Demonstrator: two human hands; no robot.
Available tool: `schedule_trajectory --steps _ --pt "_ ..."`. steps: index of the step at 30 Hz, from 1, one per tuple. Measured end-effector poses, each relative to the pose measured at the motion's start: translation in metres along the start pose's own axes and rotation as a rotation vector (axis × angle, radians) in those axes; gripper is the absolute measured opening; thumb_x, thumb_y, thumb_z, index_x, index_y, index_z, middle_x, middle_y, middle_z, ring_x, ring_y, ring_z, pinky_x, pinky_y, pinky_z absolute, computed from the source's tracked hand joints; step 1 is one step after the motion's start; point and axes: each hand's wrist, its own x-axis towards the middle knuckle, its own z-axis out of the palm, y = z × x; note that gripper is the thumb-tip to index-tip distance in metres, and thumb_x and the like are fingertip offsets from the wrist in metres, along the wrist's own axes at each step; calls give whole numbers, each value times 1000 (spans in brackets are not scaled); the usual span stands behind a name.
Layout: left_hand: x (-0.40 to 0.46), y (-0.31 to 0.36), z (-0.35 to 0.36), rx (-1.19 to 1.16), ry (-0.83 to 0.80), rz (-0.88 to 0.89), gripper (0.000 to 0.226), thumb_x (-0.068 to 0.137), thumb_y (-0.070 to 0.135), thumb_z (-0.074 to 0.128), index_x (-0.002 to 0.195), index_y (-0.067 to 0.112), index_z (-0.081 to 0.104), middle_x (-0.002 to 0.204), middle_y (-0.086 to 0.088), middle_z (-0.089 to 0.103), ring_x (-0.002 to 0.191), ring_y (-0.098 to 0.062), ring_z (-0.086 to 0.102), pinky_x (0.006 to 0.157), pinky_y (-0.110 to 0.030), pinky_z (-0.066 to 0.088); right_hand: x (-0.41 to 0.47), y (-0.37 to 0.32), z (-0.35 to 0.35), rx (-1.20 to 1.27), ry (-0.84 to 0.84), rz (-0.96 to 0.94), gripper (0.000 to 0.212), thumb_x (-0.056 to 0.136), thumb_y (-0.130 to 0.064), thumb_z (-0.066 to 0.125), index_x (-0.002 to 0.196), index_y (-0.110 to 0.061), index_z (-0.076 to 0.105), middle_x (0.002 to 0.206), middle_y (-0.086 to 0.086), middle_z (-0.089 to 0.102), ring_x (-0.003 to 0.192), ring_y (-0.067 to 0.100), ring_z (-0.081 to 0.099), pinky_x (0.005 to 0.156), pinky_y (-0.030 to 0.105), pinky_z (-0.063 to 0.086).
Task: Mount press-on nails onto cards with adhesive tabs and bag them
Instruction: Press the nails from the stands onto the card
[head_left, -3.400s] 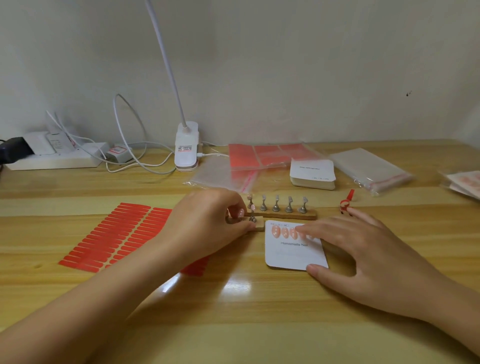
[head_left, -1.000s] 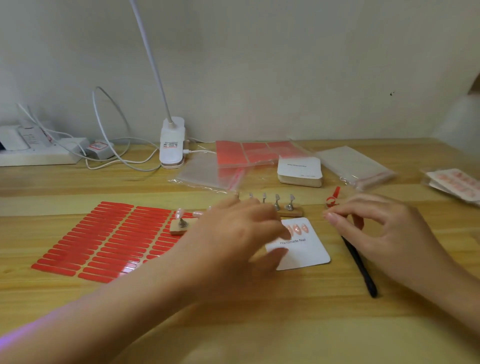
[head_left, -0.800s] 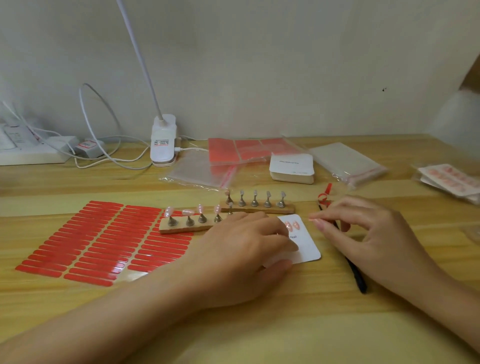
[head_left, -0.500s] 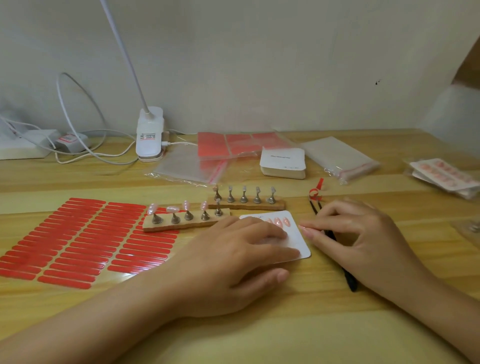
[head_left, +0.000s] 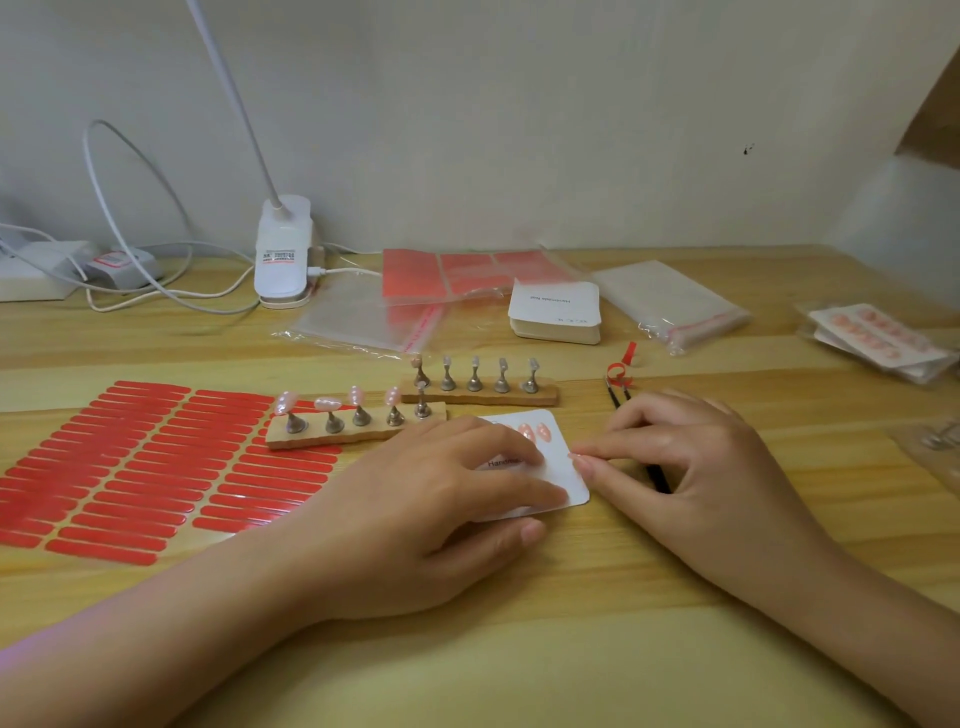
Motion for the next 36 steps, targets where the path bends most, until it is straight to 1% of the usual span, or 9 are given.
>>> schedule_trajectory --steps 6,11,14,18,21,23,26,32,36 --pt "3 -2 -4 -41 235 -84 38 88 48 42 110 24 62 111 8 59 105 -8 52 90 -30 38 1 -3 -1 78 6 64 11 74 -29 63 71 -24 73 71 -16 67 75 5 56 80 23 37" --pt "3 -3 -6 201 79 -241 85 70 82 28 134 28 39 123 13 54 121 -7 40 109 -31 6 0 -6 2 99 8 77 14 78 -30 59 77 -24 71 73 -23 66 80 -4 57 98 5 19" --pt "5 -4 -5 199 54 -247 88 69 84 25 138 31 33 124 16 55 125 -5 38 112 -35 -2 -1 -6 2 113 27 91 14 80 -31 58 78 -26 71 72 -24 66 76 -5 58 101 7 17" --pt "7 -5 -5 118 77 -238 84 64 83 34 135 40 22 121 21 47 119 4 29 105 -17 -19 2 -7 0 202 33 130 8 83 -30 64 78 -33 69 82 -28 66 84 -8 59 104 11 19" --pt "9 -3 -4 96 148 -164 84 64 72 52 135 38 22 123 15 42 113 0 33 111 -21 8 6 -7 -4 295 37 168 10 77 -34 62 79 -32 72 100 -25 65 99 -14 54 102 15 30" --pt "9 0 -5 38 184 -147 85 63 63 60 135 41 20 123 17 33 104 -2 39 91 -14 31 9 -8 -8 414 11 211 9 76 -29 64 78 -32 73 97 -20 68 92 -12 59 87 7 41" --pt "8 -1 -5 -103 177 -147 89 65 55 72 132 53 13 114 32 20 97 6 39 61 -6 39 11 -12 -12 625 -63 233 9 74 -26 64 76 -26 74 73 -15 72 67 -1 67 62 6 46" --pt "10 -6 1 -340 226 -160 97 63 41 82 130 62 14 124 41 12 115 22 26 83 1 37 12 -12 -11 660 -80 223 15 64 -38 62 71 -30 74 78 -14 72 75 0 66 69 10 48" --pt "13 1 -1 -927 370 -267 102 52 37 83 128 62 20 127 30 42 114 1 54 81 -18 52 14 -13 -12 833 50 277 15 64 -32 62 67 -24 75 72 -6 73 72 -1 67 66 4 45"
